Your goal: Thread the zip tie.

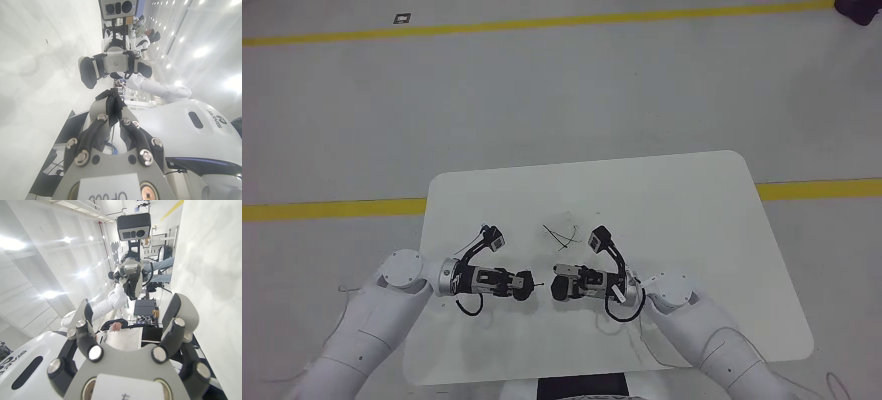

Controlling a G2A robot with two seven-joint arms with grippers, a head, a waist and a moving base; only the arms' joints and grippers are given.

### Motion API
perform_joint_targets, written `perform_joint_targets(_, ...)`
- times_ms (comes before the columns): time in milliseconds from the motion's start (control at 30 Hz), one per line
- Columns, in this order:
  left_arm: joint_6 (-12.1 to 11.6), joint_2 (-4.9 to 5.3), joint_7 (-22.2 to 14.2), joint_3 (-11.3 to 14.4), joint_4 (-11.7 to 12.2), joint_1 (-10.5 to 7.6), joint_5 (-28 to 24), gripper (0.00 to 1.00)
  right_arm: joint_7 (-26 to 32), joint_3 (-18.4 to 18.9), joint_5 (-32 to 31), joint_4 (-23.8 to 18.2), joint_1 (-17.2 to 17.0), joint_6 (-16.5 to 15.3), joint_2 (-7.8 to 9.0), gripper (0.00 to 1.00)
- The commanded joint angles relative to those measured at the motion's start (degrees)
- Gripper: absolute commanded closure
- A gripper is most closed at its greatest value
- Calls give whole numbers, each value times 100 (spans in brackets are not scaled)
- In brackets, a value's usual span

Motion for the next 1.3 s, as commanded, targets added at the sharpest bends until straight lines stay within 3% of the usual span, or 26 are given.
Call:
perform_joint_targets(0, 0, 0, 0, 0, 0, 0, 0, 100, 18, -20, 5, 21, 23, 0, -8, 76)
perform_joint_targets(67, 0, 0, 0, 0, 0, 0, 0, 100, 32, -40, 27, 45, 39, 0, -20, 85)
perform_joint_targets(167, 0, 0, 0, 0, 0, 0, 0, 100, 47, -57, 35, 90, 65, 0, -36, 86)
perform_joint_targets(767, 0, 0, 0, 0, 0, 0, 0, 100, 223, -172, -41, 237, 199, 0, -109, 82)
perform_joint_targets(1167, 0, 0, 0, 0, 0, 0, 0, 100, 260, -180, -69, 226, 188, 0, -131, 93)
perform_joint_targets(1267, 0, 0, 0, 0, 0, 0, 0, 100, 270, -180, -76, 219, 190, 0, -134, 100)
